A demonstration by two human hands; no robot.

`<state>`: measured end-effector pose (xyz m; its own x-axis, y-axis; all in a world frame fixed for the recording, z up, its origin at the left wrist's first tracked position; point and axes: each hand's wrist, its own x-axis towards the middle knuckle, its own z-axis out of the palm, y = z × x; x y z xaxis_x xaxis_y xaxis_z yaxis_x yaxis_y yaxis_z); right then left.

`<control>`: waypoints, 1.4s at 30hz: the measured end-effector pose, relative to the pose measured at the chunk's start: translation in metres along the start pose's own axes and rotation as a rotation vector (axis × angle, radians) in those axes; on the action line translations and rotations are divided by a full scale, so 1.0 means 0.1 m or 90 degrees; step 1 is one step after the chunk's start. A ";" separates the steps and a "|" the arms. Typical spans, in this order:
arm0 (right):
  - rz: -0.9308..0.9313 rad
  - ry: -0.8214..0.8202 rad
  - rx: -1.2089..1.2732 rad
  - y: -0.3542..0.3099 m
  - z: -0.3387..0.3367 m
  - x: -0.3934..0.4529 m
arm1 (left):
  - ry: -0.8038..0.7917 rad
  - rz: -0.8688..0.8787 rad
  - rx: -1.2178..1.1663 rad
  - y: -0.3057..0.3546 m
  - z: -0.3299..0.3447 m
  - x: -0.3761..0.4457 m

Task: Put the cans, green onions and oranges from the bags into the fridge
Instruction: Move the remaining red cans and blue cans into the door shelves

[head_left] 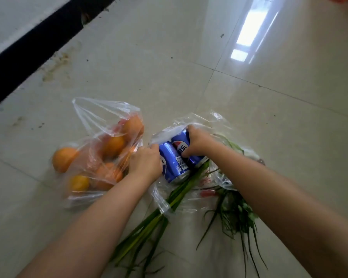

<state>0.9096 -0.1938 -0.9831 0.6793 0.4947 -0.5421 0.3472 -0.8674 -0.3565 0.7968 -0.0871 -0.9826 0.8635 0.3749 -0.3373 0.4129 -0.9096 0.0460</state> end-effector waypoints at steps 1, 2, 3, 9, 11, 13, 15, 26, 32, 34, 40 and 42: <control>-0.010 -0.005 -0.005 0.03 0.01 -0.02 | -0.015 -0.046 -0.045 0.00 -0.01 0.01; -0.023 -0.004 -0.013 0.06 0.03 -0.07 | -0.021 -0.085 -0.092 0.00 0.00 0.04; -0.036 -0.002 -0.023 0.10 0.05 -0.12 | -0.026 -0.111 -0.135 -0.01 0.00 0.07; -0.100 -0.093 -0.055 0.35 0.09 -0.37 | -0.110 -0.138 -0.268 0.05 0.06 0.17; -0.093 -0.119 -0.056 0.34 0.08 -0.37 | -0.128 -0.142 -0.309 0.10 0.07 0.14; -0.068 -0.117 -0.038 0.33 0.08 -0.34 | -0.143 -0.135 -0.342 0.15 0.07 0.13; -0.057 -0.093 -0.004 0.32 0.05 -0.35 | -0.152 -0.125 -0.378 0.17 0.05 0.13; -0.126 0.133 0.114 0.53 0.03 -0.77 | -0.172 -0.071 -0.326 0.31 0.03 0.18; -0.151 0.251 0.163 0.53 -0.05 -0.83 | -0.079 0.021 -0.415 0.33 0.00 0.00; -0.176 0.281 0.176 0.54 -0.05 -0.83 | -0.034 0.124 -0.448 0.26 -0.01 -0.17; -0.190 0.188 0.085 0.52 0.10 -0.77 | 0.064 0.104 -0.304 0.12 -0.02 -0.44; -0.175 0.160 0.050 0.46 0.05 -0.77 | 0.001 0.059 -0.202 0.13 -0.16 -0.39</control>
<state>0.8700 -0.2717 -0.9616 0.7085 0.6710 -0.2185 0.4945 -0.6930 -0.5246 0.7731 -0.1102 -0.9541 0.9019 0.2932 -0.3172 0.4017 -0.8392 0.3665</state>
